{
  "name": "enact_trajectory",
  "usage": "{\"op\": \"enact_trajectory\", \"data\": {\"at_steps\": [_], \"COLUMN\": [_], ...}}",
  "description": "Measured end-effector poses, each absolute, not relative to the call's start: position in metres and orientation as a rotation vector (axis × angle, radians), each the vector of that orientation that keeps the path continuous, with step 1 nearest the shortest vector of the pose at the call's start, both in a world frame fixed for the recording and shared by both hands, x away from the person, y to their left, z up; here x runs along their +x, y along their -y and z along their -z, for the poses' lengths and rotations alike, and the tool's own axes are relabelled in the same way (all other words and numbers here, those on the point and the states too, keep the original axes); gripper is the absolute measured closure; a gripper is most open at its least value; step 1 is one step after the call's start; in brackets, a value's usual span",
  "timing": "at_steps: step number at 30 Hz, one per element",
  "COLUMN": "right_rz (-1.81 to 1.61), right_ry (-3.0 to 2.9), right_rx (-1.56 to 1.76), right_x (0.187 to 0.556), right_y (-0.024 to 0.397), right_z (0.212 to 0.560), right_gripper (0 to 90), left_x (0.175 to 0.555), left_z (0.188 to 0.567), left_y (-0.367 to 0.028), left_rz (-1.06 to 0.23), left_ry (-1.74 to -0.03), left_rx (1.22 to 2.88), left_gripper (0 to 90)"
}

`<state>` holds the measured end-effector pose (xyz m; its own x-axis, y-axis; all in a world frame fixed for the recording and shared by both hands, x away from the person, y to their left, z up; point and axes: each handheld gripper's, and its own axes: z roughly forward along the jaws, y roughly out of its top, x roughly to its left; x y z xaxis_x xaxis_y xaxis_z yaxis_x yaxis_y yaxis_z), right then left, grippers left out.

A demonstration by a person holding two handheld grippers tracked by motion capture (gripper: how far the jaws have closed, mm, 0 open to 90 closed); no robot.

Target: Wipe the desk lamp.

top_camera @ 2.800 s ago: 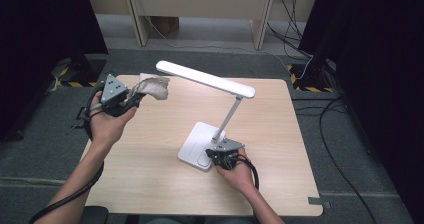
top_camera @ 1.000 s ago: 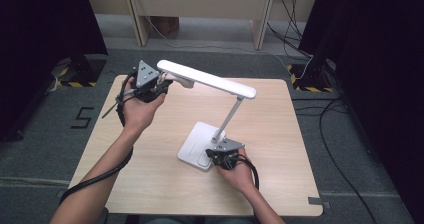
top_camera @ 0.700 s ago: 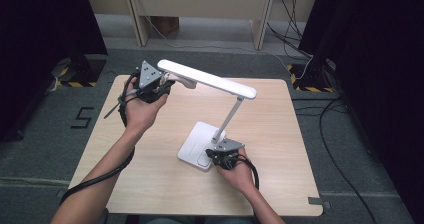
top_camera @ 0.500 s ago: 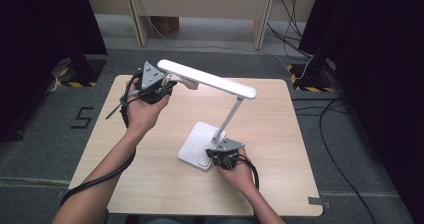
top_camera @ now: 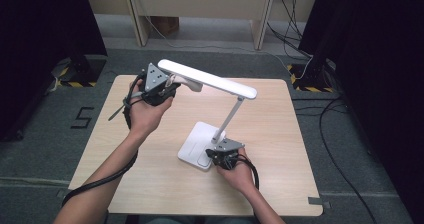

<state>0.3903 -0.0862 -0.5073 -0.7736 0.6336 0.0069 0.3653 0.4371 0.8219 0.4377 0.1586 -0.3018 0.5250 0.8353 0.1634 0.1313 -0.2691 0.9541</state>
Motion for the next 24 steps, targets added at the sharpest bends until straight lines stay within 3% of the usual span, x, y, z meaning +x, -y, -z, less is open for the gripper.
{"op": "enact_trajectory", "data": {"at_steps": [24], "right_rz": [-1.259], "right_ry": [-2.39], "right_rx": [0.861], "right_x": [0.39], "right_y": [0.086], "right_z": [0.508], "right_gripper": [90.0], "left_x": [0.432], "left_z": [0.304], "left_y": [-0.146], "left_rz": [-0.829], "left_ry": [-0.78], "left_rx": [1.74], "left_gripper": [81.2]}}
